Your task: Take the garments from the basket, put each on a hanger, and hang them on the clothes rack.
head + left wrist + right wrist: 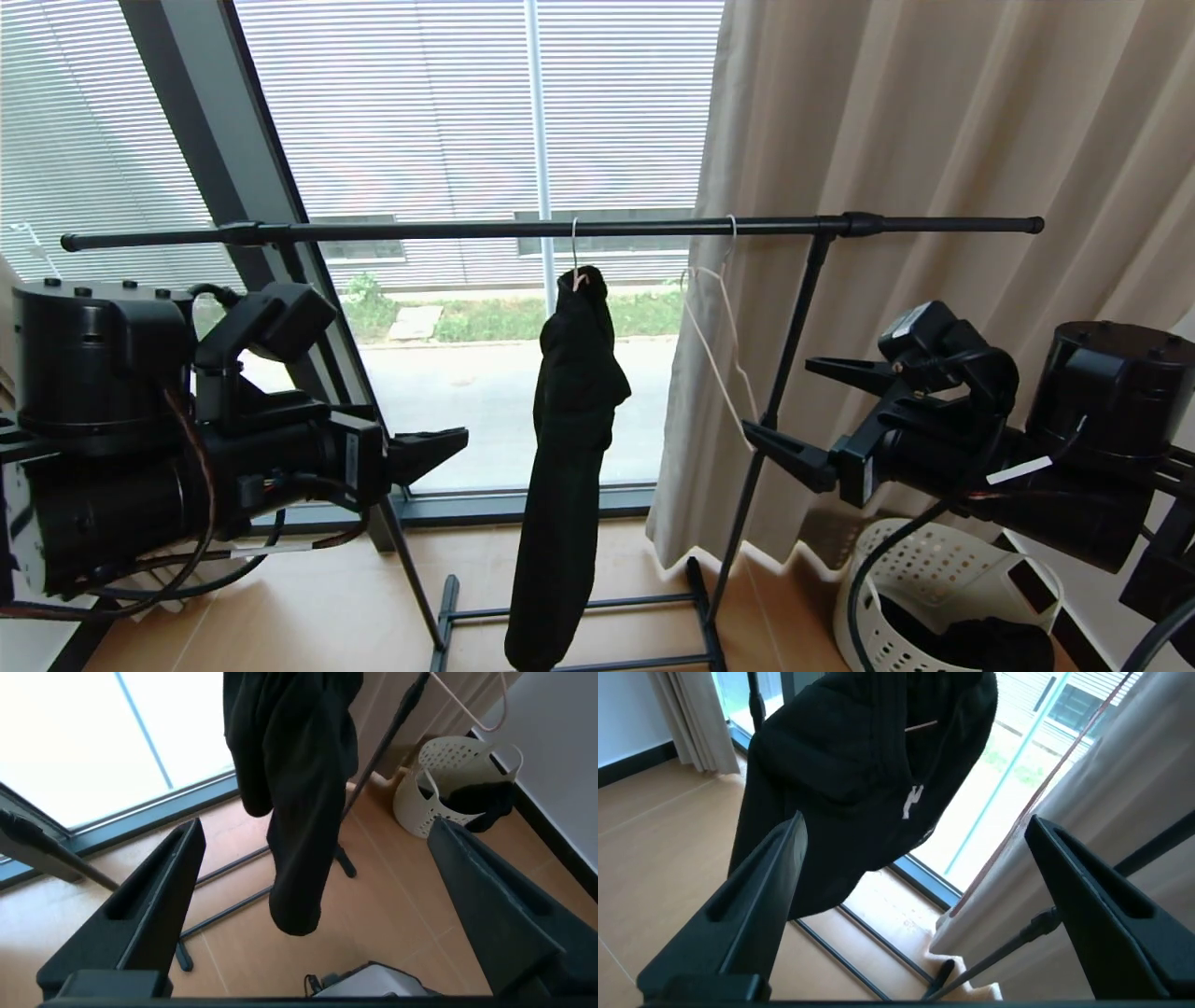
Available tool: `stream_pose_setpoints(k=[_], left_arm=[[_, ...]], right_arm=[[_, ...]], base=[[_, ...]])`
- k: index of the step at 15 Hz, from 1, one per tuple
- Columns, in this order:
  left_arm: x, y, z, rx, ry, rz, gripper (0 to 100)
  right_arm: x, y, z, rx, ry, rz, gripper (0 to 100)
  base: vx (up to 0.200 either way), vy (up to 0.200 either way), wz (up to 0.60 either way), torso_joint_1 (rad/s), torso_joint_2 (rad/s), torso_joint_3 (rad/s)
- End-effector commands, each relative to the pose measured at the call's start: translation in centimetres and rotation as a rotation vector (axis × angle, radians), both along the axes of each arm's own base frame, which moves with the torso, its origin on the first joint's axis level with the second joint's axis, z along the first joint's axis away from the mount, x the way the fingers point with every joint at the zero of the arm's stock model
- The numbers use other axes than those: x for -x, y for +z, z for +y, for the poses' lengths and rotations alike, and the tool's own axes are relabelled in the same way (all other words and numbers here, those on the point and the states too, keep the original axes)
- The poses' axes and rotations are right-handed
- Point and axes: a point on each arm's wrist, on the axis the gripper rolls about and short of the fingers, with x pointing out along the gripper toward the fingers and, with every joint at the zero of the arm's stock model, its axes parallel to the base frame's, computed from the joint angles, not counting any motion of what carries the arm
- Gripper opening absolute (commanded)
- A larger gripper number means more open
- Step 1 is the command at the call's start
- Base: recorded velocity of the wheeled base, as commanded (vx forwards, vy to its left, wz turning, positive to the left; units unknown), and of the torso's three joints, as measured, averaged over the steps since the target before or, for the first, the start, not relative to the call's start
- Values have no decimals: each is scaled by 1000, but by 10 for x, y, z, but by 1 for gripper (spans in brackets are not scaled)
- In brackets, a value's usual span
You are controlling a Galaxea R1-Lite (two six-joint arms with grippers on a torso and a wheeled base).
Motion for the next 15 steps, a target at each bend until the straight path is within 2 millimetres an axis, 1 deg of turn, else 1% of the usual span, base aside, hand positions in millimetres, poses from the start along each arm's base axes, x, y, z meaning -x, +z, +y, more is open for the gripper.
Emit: stream_pose_setpoints(k=[1,2,3,4,5,6,7,8,10,11,13,14,15], left_arm=[[27,-1,11,16,2,-17,100],[37,0,15,20,3,-30,100],[49,2,20,31,3,-55,100],[56,3,23,36,3,-68,100],[67,1,28,41,3,-80,100],[78,-5,33,40,9,-78,100],[88,-20,42,30,41,-53,100],[95,-27,46,31,49,-49,100],[115,-43,53,79,64,-77,100],[125,-51,57,86,64,-94,100],[142,-61,63,99,68,-124,100],[154,-70,67,105,69,-140,100],[164,-81,71,107,65,-151,100]], right_arm=[[19,14,-9,-20,-6,-48,100],[32,21,-15,-33,-7,-72,100],[42,25,-21,-42,-13,-89,100],[48,25,-26,-42,-28,-95,100],[62,29,-38,-47,-54,-111,100],[82,31,-46,-53,-56,-120,100],[110,21,-58,-47,-53,-98,100],[125,14,-64,-46,-56,-95,100],[161,-6,-79,-64,-62,-117,100],[172,-14,-83,-65,-62,-120,100],[187,-23,-89,-61,-76,-114,100],[199,-29,-95,-54,-90,-100,100],[217,-39,-101,-46,-91,-81,100]], base=[[0,0,0,0,0,0],[0,0,0,0,0,0],[0,0,0,0,0,0],[0,0,0,0,0,0],[0,0,0,0,0,0],[0,0,0,0,0,0],[0,0,0,0,0,0],[0,0,0,0,0,0],[0,0,0,0,0,0],[0,0,0,0,0,0],[0,0,0,0,0,0],[0,0,0,0,0,0],[0,0,0,0,0,0]])
